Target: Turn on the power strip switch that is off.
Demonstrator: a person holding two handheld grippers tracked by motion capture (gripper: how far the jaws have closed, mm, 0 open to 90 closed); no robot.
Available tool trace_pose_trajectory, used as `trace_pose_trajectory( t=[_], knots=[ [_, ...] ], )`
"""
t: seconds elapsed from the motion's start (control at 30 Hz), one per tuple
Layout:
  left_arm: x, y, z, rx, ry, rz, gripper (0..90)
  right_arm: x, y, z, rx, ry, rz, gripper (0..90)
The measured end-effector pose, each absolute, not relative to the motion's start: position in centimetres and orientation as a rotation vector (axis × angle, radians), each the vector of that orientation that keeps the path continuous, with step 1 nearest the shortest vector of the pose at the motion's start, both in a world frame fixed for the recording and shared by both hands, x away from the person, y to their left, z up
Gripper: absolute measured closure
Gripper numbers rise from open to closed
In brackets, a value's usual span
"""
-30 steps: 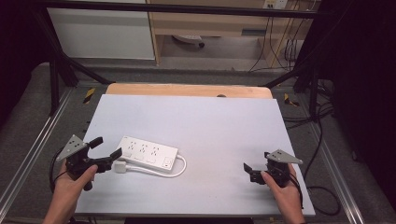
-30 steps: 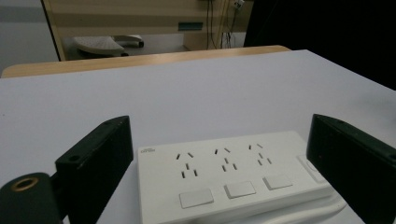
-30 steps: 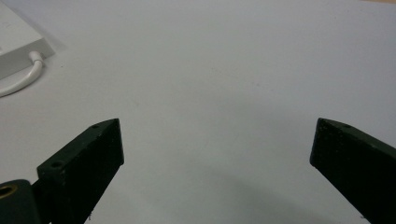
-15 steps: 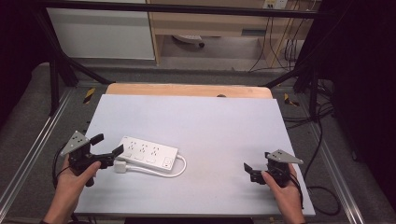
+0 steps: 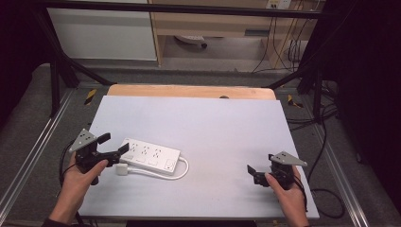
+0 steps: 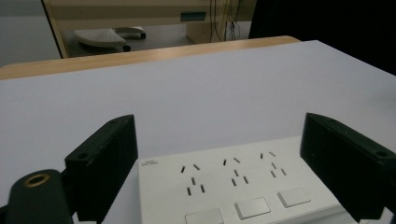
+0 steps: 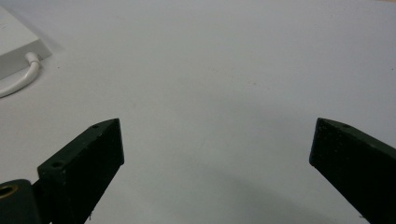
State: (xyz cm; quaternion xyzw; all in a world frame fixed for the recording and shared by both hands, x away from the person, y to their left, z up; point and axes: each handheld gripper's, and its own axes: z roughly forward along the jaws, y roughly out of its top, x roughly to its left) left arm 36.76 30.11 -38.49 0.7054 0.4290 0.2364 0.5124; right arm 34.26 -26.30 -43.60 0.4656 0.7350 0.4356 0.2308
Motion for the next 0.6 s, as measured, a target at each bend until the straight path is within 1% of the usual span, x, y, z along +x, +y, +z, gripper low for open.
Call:
trace_pose_trajectory(
  t=[0.13,0.2,0.3,0.33,0.47,0.6],
  knots=[
    [37.3,29.7,-38.6,1.712,1.036,0.573,16.8,34.3,-26.3,-43.6,1.284,2.022,1.198,3.6],
    [37.6,29.5,-38.6,1.733,1.046,0.557,17.6,34.3,-26.3,-43.6,1.284,2.021,1.199,3.6],
    [38.0,29.2,-38.6,1.755,1.047,0.541,22.7,34.3,-26.4,-43.6,1.281,2.021,1.201,3.6],
    [38.2,29.1,-38.6,1.759,1.046,0.542,22.7,34.3,-26.4,-43.6,1.281,2.021,1.201,3.6],
    [38.5,28.7,-38.7,1.764,1.048,0.525,28.8,34.2,-26.3,-43.5,1.283,2.020,1.205,3.7],
    [38.8,28.3,-39.0,1.789,1.056,0.518,37.2,34.2,-26.3,-43.5,1.282,2.021,1.202,3.7]
  ],
)
